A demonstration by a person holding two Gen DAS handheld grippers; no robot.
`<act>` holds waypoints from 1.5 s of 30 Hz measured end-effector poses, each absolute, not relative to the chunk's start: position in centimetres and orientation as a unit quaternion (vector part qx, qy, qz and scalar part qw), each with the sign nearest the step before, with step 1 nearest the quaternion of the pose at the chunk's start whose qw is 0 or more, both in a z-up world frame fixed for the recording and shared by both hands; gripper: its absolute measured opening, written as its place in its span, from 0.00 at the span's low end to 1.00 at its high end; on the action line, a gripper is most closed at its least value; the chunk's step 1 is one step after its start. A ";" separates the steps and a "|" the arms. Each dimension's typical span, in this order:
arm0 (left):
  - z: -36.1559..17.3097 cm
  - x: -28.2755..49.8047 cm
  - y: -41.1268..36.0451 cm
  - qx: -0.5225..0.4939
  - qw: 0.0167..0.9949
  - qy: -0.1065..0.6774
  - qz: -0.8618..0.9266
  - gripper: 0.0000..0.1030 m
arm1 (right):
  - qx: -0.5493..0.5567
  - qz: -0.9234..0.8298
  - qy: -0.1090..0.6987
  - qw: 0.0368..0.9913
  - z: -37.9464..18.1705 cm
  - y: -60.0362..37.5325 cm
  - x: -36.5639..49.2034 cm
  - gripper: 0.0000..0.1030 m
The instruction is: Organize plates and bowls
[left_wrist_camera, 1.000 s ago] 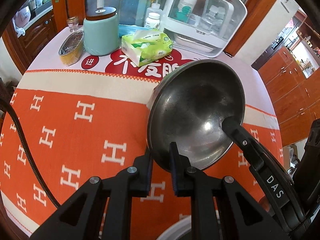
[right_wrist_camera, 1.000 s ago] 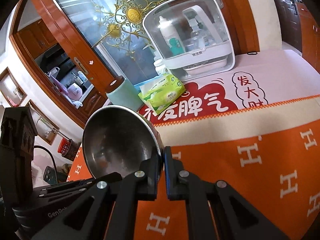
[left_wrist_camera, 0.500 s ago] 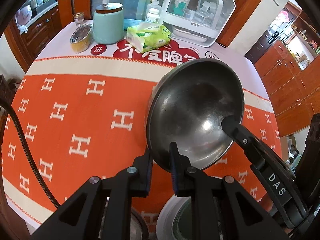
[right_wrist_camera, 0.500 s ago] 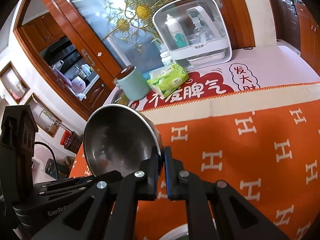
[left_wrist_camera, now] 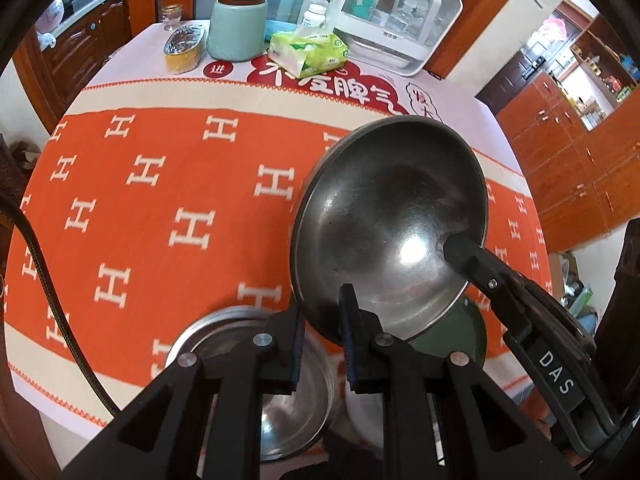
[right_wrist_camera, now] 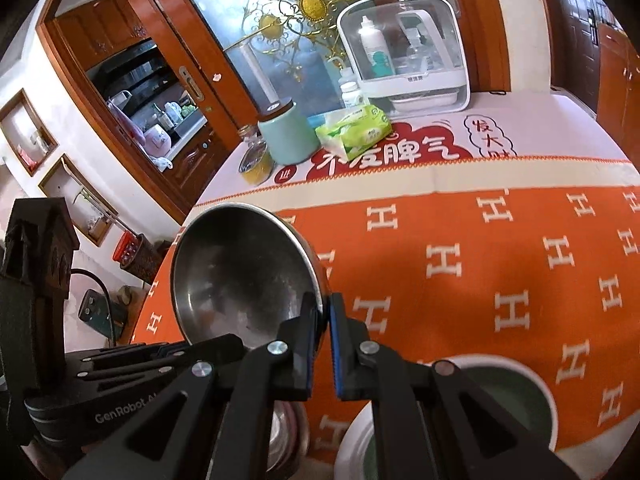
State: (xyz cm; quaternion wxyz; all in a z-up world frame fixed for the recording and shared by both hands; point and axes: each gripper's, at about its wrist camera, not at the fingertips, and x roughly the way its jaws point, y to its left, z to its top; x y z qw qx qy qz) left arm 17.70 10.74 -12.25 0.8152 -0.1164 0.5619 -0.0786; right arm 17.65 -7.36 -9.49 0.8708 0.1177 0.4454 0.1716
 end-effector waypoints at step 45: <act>-18.1 11.4 17.9 0.008 0.724 0.664 -0.184 0.21 | 0.118 0.062 0.522 0.842 -13.0 1.0 8.0 0.10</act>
